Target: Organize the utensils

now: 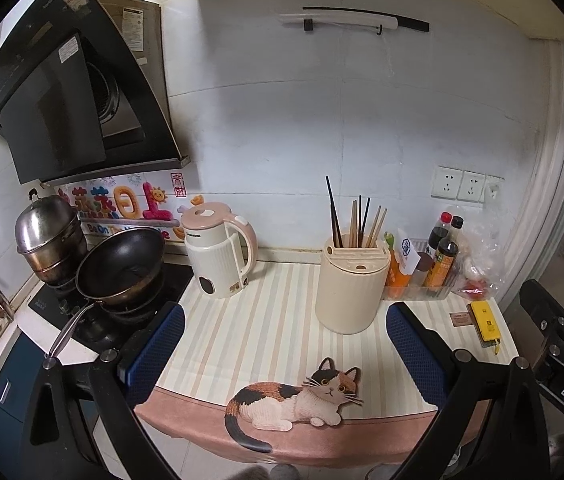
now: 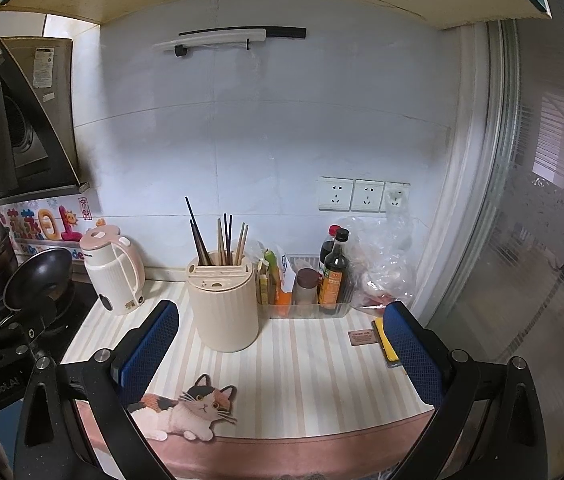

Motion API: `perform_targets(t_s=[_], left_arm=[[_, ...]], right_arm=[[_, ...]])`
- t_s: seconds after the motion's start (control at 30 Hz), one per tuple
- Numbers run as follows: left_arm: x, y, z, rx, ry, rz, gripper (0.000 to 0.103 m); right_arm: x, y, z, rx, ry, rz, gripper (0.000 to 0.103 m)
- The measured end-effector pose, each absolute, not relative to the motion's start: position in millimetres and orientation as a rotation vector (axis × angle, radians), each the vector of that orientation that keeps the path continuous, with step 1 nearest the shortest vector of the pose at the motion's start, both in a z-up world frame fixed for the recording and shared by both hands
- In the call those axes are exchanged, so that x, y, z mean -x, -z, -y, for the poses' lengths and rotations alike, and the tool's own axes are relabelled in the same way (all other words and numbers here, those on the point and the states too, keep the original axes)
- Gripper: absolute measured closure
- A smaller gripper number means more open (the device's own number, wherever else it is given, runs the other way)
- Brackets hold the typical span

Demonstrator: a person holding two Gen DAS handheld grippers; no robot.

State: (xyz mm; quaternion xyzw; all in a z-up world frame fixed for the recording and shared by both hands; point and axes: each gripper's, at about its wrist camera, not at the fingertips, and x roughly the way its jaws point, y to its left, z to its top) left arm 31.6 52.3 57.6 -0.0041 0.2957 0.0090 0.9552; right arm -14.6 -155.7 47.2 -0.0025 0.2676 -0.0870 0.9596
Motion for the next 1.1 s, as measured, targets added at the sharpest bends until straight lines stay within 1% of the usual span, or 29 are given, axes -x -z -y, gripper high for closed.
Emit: perform_targets(t_s=[1.1], left_arm=[[-27.8,-56.8,-56.3,0.014,-0.027,-0.602,0.000]], right_arm=[[17.5,-47.4,151.9,0.014,0.160,-0.546,0.000]])
